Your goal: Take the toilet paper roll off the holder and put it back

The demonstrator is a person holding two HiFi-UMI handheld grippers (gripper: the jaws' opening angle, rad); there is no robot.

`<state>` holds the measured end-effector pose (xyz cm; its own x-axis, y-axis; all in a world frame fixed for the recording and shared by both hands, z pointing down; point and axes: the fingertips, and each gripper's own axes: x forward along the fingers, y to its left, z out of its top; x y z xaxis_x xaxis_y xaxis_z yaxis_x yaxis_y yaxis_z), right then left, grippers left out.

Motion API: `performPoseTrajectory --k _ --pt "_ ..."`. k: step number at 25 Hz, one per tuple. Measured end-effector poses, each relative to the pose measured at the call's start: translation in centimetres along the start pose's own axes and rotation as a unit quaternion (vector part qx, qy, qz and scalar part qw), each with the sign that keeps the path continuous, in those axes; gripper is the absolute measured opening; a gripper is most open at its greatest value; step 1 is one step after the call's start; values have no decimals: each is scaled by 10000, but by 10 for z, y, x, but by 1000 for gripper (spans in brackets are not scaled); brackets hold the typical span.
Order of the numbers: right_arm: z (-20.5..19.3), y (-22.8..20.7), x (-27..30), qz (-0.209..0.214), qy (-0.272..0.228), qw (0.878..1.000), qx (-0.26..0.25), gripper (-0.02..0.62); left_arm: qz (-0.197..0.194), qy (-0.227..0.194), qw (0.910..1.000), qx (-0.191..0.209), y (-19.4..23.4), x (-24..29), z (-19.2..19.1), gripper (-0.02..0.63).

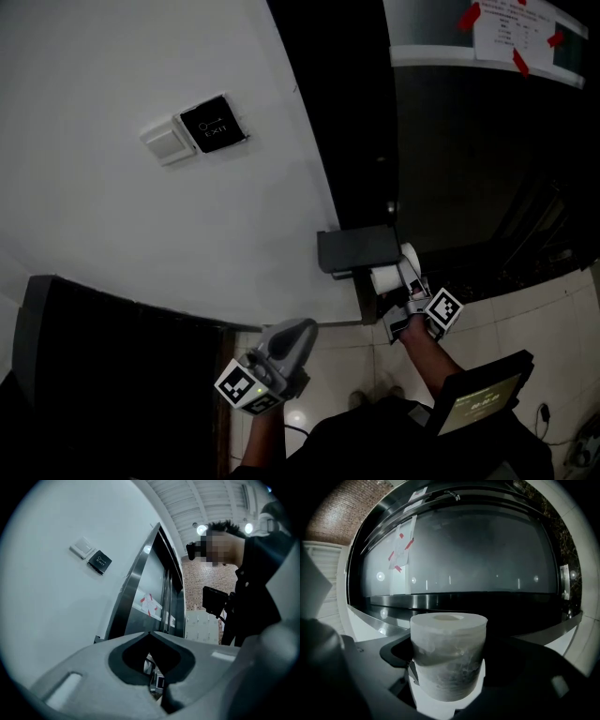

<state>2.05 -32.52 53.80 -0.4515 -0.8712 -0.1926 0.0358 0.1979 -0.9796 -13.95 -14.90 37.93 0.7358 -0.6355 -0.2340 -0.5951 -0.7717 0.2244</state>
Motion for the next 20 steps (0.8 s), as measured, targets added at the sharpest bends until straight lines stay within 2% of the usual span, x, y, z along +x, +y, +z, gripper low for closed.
performPoseTrajectory --k 8,12,16,20 --pt "-34 4 10 26 437 9990 95 434 170 31 9998 14 -4 -3 -7 -3" --pt "-55 -6 21 40 714 9974 58 434 326 154 9993 79 8 -17 -15 -3" --pt "-87 -5 29 212 1199 9925 144 430 428 104 9990 111 18 -26 -13 -3" --pt "-100 -5 24 307 1595 9867 31 431 382 -1 9993 52 16 -21 -7 -3"
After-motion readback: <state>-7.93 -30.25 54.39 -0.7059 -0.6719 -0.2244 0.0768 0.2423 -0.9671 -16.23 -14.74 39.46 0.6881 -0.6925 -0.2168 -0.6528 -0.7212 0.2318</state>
